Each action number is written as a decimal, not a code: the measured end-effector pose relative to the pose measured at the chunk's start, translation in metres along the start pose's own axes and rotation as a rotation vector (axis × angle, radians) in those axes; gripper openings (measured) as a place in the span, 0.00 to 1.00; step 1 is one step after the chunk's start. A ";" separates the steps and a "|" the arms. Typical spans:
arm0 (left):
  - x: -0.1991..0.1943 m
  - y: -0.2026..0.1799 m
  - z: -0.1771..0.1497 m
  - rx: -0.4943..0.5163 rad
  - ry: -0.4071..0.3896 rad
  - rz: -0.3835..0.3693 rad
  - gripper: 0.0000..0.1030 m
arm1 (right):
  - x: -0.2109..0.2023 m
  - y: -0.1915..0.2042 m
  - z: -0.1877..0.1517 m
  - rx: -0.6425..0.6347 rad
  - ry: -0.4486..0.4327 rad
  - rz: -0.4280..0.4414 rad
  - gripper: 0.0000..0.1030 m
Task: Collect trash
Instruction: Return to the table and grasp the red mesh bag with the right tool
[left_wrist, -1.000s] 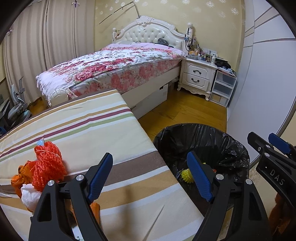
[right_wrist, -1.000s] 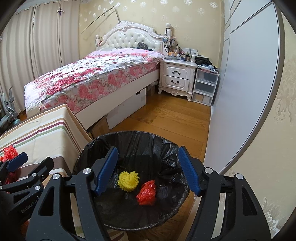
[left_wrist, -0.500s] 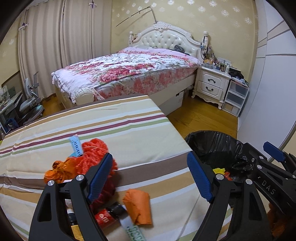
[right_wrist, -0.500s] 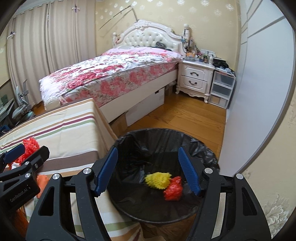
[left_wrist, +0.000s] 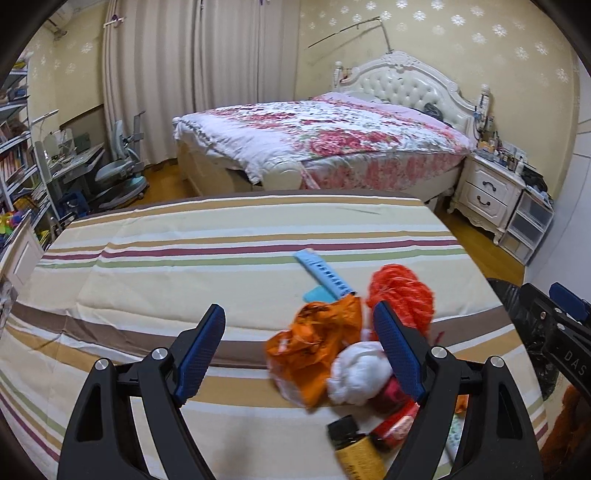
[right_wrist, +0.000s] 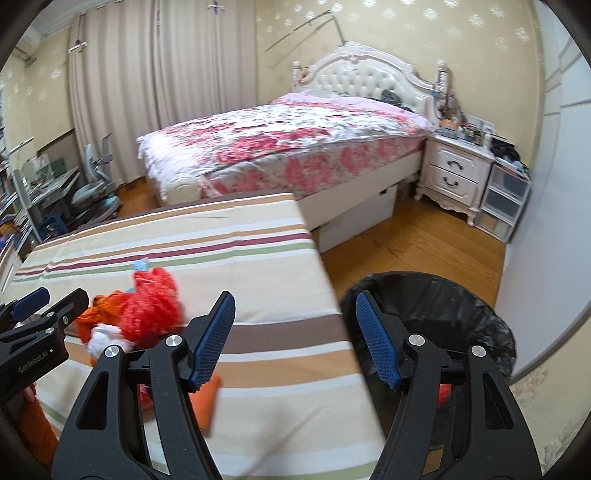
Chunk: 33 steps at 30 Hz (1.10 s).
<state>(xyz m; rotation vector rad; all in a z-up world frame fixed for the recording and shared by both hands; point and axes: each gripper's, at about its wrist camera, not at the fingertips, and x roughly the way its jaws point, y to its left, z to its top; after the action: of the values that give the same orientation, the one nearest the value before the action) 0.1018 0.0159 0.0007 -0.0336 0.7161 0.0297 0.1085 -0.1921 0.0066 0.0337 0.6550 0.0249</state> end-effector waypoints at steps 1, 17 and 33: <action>0.000 0.009 -0.002 -0.013 0.004 0.016 0.77 | 0.002 0.011 0.002 -0.018 0.002 0.017 0.64; 0.006 0.075 -0.023 -0.099 0.047 0.085 0.77 | 0.045 0.092 0.008 -0.109 0.124 0.150 0.65; 0.010 0.062 -0.026 -0.068 0.057 0.019 0.77 | 0.046 0.088 0.006 -0.103 0.135 0.135 0.35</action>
<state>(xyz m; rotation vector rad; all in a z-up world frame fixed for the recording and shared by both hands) 0.0895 0.0768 -0.0266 -0.0929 0.7724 0.0719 0.1473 -0.1030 -0.0134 -0.0239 0.7851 0.1921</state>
